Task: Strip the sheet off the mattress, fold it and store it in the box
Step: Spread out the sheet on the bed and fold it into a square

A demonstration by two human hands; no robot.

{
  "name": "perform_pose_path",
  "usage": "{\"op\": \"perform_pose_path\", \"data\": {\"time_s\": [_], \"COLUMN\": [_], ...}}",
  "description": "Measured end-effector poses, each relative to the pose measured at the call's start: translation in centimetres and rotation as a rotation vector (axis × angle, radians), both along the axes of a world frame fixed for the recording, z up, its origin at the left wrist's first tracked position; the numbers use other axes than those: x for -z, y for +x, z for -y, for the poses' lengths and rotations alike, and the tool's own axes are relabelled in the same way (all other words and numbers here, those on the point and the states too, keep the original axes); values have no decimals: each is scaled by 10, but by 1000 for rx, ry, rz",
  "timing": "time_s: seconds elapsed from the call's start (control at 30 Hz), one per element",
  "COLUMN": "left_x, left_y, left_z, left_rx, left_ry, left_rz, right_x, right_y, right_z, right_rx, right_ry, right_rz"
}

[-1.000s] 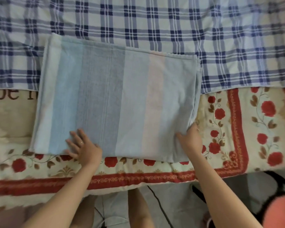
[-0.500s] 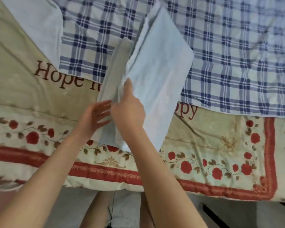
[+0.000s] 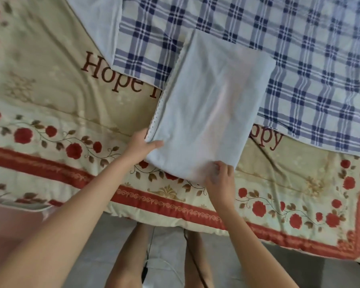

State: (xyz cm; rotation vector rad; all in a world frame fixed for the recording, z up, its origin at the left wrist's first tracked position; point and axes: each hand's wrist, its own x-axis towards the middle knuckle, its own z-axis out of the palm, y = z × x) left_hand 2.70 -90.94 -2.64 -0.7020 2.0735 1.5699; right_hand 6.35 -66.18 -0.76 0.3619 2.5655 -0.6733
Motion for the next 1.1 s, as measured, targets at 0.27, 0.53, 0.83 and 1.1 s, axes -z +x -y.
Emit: {"op": "perform_pose_path", "data": {"time_s": [0.27, 0.53, 0.83, 1.1], "left_x": [15, 12, 17, 16], "left_y": [6, -95, -221, -246], "left_z": [3, -6, -25, -59], "left_rx": [29, -24, -125, -81], "left_ry": [-227, -55, 60, -128], "left_rz": [138, 95, 27, -114], "right_x": [-1, -1, 9, 8], "right_y": [-21, -194, -342, -367], "right_z": [-41, -54, -66, -100], "right_rx": [12, 206, -243, -165], "right_ry": [-130, -287, 128, 16], "right_rz": [-2, -97, -237, -146]}}
